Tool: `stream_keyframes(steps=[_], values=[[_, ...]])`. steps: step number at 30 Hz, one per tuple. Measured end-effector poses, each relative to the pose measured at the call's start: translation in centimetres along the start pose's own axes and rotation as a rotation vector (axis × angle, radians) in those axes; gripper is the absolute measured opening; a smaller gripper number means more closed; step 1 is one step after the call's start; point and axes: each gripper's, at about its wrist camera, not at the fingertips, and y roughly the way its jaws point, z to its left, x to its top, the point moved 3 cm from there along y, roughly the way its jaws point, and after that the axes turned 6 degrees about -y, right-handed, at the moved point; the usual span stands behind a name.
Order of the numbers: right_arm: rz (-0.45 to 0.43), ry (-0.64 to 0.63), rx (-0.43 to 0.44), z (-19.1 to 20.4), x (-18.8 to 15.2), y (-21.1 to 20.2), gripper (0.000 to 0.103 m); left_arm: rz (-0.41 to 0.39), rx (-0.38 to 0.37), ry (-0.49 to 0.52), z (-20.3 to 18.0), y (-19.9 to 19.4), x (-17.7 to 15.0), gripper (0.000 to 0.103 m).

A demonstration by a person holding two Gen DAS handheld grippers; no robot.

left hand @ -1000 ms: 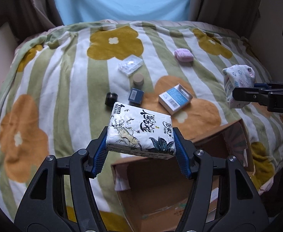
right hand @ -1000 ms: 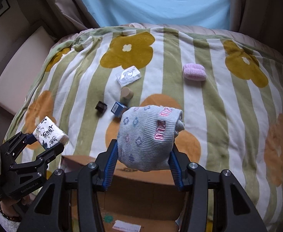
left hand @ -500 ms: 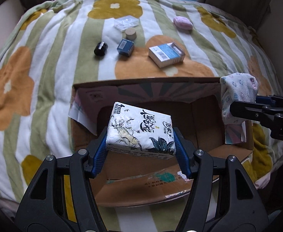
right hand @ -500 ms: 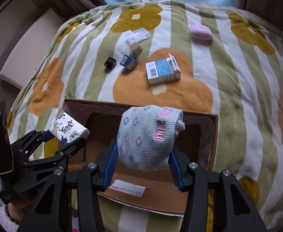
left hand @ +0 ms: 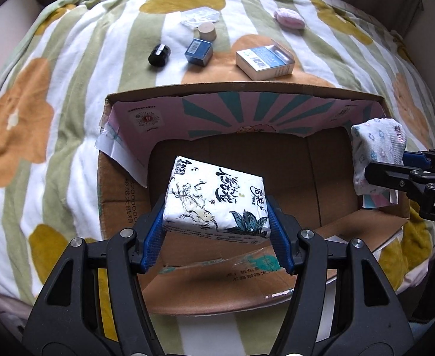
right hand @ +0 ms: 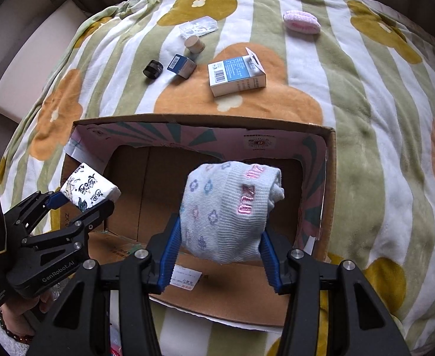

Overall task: Organize objects
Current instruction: 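Carry both items over the cardboard box and open both tools to drop them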

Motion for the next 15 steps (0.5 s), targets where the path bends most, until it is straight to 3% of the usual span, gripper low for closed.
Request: stream_keyframes(steps=[7,9,10,12,14,15], values=[[-0.002,0.042,-0.014,-0.38,-0.28,-0.34,0.046,-0.001,0.004,0.010,-0.67,-0.38,0.08,0.061],[-0.007,0.033,-0.039,-0.39,-0.34,-0.25,0.048,-0.006,0.024,0.017,-0.93,-0.25,0.13,0.081],[0.001,0.019,-0.045,-0.31,-0.34,-0.06,0.049,-0.005,0.028,0.014,-0.94,-0.21,0.21,0.103],[0.010,0.014,-0.048,-0.35,-0.43,0.18,0.058,-0.017,0.006,-0.001,-0.80,-0.33,0.34,0.103],[0.024,0.026,-0.049,-0.56,-0.59,0.25,0.087,-0.016,0.007,-0.014,-0.43,-0.40,0.52,0.103],[0.020,0.024,-0.052,-0.50,-0.64,0.13,0.088,-0.017,0.010,-0.018,-0.25,-0.52,0.62,0.103]])
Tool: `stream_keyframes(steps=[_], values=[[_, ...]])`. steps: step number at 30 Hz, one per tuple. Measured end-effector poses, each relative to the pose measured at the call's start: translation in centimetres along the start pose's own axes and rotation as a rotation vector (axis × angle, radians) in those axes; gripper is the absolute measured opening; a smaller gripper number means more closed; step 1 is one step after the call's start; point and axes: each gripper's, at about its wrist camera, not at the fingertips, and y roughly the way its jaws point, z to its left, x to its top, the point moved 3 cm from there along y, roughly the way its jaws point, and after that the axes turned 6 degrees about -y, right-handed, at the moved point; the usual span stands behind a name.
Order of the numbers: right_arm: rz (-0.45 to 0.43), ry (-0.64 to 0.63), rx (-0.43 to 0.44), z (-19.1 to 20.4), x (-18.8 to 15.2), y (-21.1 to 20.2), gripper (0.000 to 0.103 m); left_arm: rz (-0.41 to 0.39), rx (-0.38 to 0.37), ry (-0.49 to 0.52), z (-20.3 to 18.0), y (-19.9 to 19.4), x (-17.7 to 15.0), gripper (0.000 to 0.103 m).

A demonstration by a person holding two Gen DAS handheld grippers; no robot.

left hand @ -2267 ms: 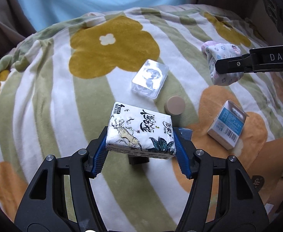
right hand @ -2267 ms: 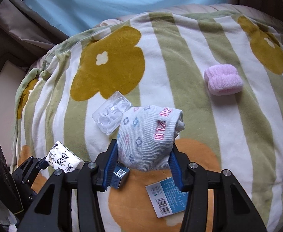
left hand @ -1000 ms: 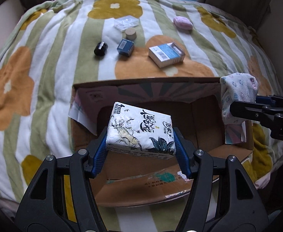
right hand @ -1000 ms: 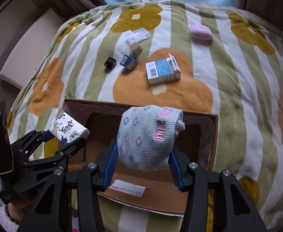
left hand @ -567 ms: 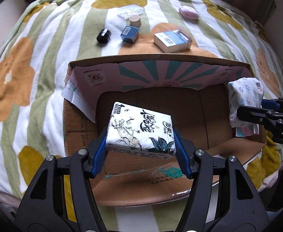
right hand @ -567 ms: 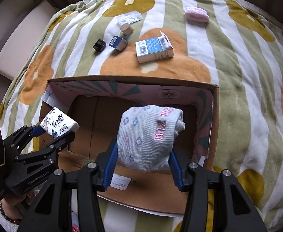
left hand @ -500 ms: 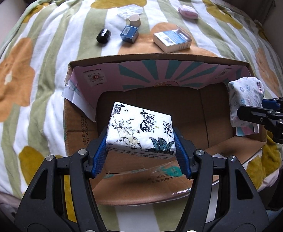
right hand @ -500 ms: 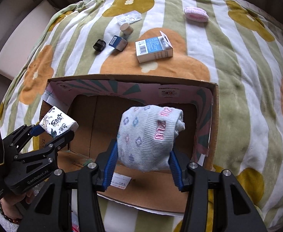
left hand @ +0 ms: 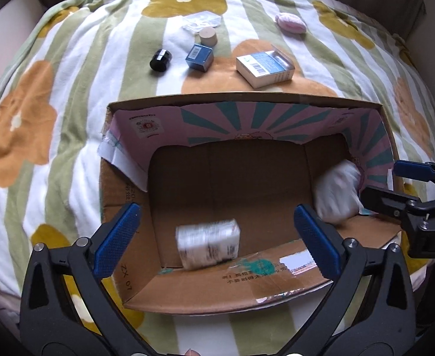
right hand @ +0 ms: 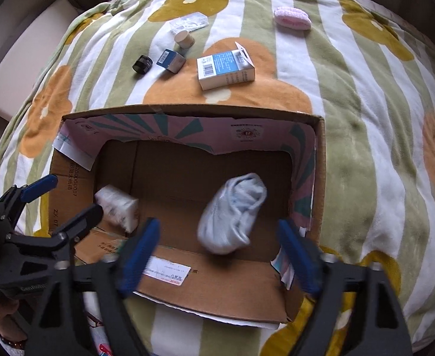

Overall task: Organize objects
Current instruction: 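Carry both items over the cardboard box and open both tools to drop them, then withdraw both tools from the box toward the remaining items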

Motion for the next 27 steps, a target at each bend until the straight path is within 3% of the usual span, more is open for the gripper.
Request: stream_keyframes(steps=[4,7,27], values=[[-0.027,0.015,0.009,-0.3,-0.6,-0.7,0.089,-0.004,0.005,-0.009,0.7,-0.6,0.2,0.103],[-0.030,0.048,0.022,-0.6,-0.8,-0.9,0.096,-0.002,0.009,-0.014,1.0,-1.1,0.4,0.103],[-0.030,0.035,-0.023,-0.5,1.6,-1.6,0.096,-0.005,-0.042,0.010,1.4,-1.4,3.6,0.103]])
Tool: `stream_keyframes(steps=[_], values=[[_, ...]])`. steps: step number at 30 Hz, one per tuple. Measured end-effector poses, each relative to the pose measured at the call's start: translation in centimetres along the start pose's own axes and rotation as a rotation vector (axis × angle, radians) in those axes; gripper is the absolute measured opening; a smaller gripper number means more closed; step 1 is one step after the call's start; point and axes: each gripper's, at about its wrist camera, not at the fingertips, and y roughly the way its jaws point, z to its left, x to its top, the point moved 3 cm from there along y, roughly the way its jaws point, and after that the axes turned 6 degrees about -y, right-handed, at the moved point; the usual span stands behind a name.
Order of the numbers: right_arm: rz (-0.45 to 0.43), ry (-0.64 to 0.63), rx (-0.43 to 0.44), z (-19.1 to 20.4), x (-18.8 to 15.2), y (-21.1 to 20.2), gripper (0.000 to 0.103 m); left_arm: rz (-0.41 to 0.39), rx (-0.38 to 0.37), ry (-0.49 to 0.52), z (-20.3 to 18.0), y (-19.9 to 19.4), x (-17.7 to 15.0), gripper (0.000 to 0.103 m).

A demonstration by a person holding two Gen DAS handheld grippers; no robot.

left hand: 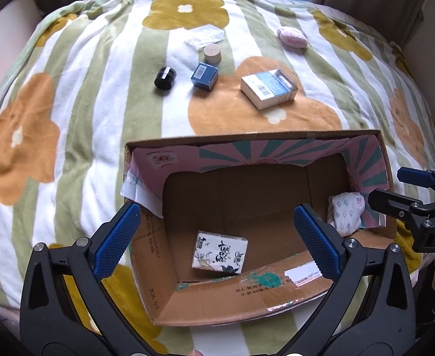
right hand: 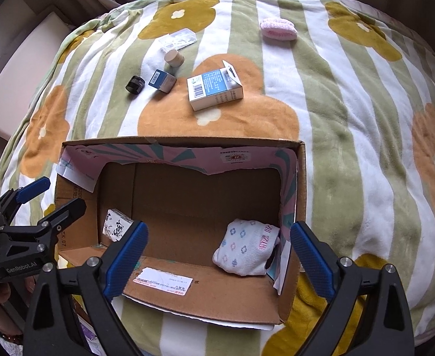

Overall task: Organize objects
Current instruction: 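Withdraw both tools from the box toward the remaining items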

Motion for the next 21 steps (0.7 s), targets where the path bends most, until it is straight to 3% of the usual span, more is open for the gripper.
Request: stream_keyframes(steps=[12,21], values=[[-0.047,-0.016,-0.005,0.6,3.3,-2.3,0.096,-0.027,-0.032,0.039,0.7,-1.5,3.7,0.103],[-0.146,-0.118,-0.064,-0.4,10.2,-5.4,0.096,-0.087,-0.066,0.090,2.0,-3.0,11.3,0.103]])
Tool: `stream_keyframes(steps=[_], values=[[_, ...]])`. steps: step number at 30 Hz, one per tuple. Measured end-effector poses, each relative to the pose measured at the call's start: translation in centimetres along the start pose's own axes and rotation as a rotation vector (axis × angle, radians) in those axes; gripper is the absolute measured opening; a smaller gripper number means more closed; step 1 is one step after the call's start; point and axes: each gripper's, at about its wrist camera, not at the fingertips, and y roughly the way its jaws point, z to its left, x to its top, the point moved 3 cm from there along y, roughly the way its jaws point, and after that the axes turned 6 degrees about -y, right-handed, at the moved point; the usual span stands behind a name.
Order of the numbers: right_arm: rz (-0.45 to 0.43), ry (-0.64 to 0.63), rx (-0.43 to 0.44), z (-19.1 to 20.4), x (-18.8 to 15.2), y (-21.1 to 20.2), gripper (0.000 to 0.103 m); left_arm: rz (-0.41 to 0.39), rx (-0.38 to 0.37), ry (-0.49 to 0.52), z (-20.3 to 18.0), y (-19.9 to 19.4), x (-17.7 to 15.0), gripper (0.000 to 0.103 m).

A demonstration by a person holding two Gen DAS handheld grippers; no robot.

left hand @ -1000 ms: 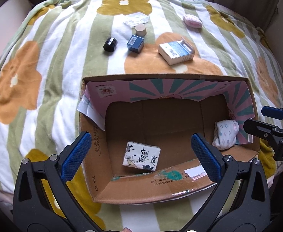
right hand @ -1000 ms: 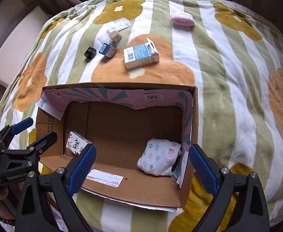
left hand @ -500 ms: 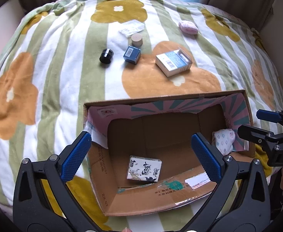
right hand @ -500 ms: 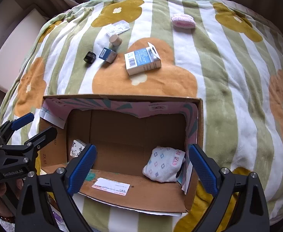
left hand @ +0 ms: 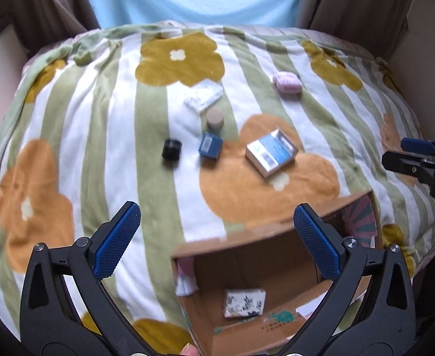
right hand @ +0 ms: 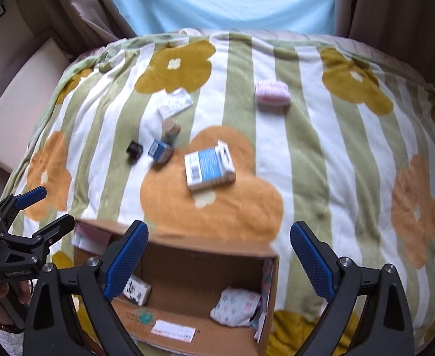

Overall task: Organize objects
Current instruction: 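Withdraw both tools from the box toward the remaining items, then grasp the blue small box with the left tool while the right tool grasps the pink hair band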

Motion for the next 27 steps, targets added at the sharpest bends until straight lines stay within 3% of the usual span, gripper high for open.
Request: stream_keyframes(steps=[4,8,11,20,27], values=[[-0.024,-0.034,-0.022,-1.0,3.8,0.3,0.096,0.004,-0.029,0.025,0.9,1.7,3.3,0.103],[-0.039,-0.123,-0.102,-1.9,6.9,2.1,0.096,0.027,-0.035,0.081,1.2,4.6,5.6,0.103],[-0.048,-0.088,-0.088,-3.2,9.3,4.1,0.096,0.058,-0.074,0.094,1.5,7.3,6.9,0.103],[-0.117,-0.051,-0.131,-6.7,14.4,9.0,0.096,0.152,-0.118,0.129,2.0,14.8,8.3,0.103],[-0.118,-0.075,-0.147,-8.6,18.0,14.1,0.096,0.220,-0.154,0.170,1.7,19.8,8.4,0.102]])
